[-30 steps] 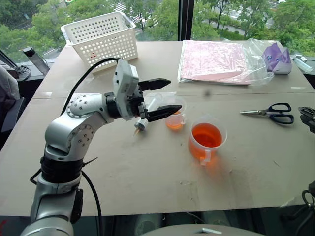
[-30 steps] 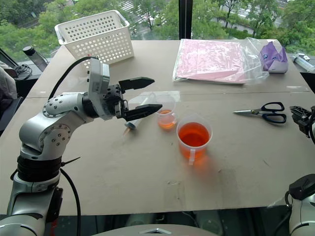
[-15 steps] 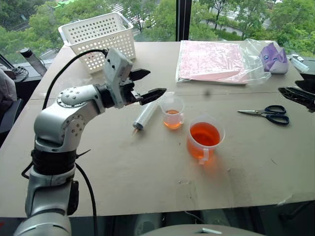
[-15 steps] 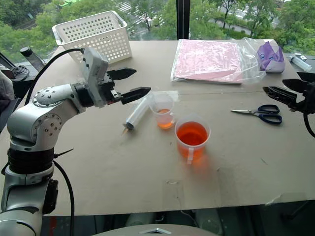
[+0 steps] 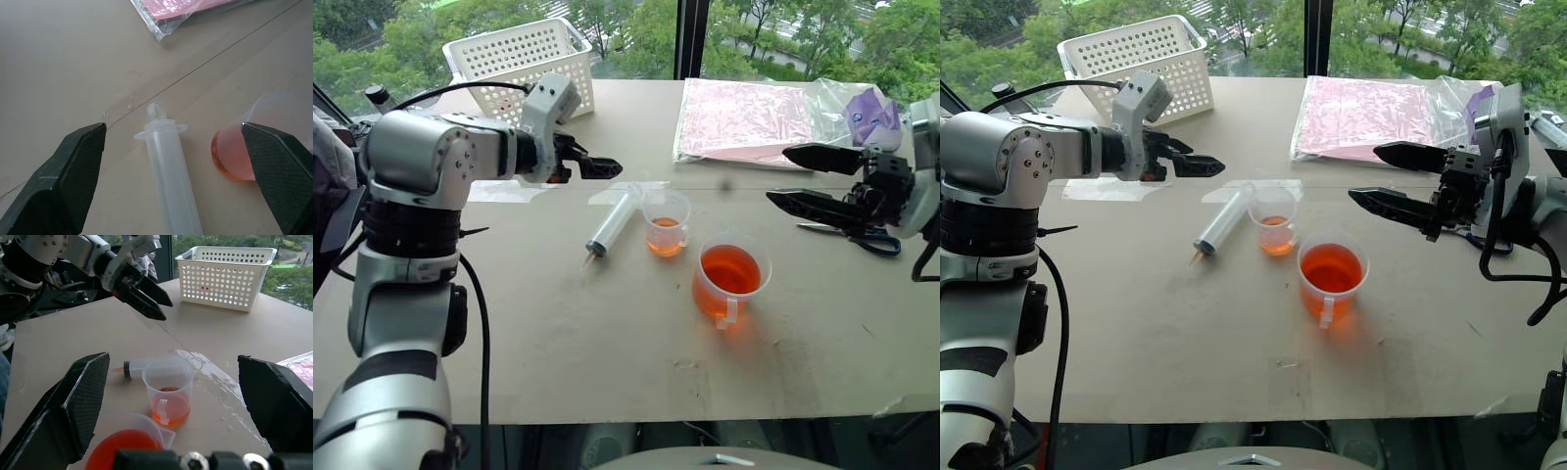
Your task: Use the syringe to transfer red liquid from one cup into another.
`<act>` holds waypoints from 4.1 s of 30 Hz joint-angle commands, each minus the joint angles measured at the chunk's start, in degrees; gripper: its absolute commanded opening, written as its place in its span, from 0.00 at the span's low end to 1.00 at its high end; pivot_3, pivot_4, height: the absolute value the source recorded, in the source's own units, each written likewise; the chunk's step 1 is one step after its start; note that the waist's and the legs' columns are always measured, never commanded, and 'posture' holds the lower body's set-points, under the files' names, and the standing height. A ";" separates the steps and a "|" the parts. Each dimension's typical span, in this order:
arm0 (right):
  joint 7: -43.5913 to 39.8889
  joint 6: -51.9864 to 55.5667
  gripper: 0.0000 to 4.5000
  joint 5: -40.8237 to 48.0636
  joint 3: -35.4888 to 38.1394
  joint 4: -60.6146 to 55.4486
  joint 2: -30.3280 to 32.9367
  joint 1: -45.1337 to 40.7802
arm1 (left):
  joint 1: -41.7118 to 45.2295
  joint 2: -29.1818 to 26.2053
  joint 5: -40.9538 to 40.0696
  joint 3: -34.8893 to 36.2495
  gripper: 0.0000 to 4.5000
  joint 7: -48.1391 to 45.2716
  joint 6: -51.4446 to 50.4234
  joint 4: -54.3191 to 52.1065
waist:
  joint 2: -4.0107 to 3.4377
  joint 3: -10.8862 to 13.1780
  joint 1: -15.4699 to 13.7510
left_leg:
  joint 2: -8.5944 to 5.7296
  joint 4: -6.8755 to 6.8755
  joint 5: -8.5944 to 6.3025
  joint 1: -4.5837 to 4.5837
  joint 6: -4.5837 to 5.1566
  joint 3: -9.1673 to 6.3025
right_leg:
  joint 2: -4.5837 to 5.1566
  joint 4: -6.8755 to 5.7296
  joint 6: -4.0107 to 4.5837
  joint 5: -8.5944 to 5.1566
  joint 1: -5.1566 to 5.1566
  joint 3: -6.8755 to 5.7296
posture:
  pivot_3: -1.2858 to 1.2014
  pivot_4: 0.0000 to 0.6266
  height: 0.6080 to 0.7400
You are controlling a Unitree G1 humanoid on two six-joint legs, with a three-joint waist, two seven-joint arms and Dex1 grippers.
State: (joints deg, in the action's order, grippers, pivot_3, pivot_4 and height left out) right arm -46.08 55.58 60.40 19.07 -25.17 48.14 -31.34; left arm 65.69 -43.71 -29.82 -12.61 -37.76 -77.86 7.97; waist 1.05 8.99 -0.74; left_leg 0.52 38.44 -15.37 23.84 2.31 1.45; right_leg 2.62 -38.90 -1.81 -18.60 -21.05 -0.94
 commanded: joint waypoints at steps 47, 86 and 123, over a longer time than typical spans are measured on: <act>4.91 -2.00 1.00 6.01 -2.12 -3.88 -0.02 0.83 | 9.80 15.39 24.41 -19.88 0.70 -11.51 4.25 30.51 | 0.02 0.01 0.07 | -0.01 0.44 0.01 0.77 0.00 -0.02 | 0.00 -0.16 0.00 0.01 -0.62 0.00 | 0.52 0.24 1.00; -4.37 -7.06 1.00 -2.90 -7.59 -2.81 4.77 -2.25 | -12.93 -15.59 2.20 -13.10 0.34 -6.56 -14.64 -19.55 | 0.04 -0.02 0.94 | -0.01 0.86 -0.01 0.76 0.02 -0.16 | 0.06 -0.87 -0.02 0.01 -0.62 -0.02 | 0.52 0.24 1.00; -1.88 -6.55 1.00 -2.32 -7.78 -4.04 2.75 -1.02 | -12.58 -10.82 -26.47 -12.42 0.62 29.30 -14.64 -12.96 | 0.15 -0.09 0.27 | -0.02 0.92 0.00 0.69 0.02 -0.16 | 0.05 -0.87 -0.02 0.01 -0.61 0.00 | 0.52 0.24 1.00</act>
State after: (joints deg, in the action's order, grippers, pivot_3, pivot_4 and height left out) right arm -48.28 49.74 57.30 9.51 -27.65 50.98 -32.41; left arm 51.81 -53.43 -55.92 -23.87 -8.53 -92.08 -5.55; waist 1.20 8.90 -0.47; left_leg 0.51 39.37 -15.37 24.53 2.33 1.29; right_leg 2.67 -39.77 -1.83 -18.58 -21.66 -0.93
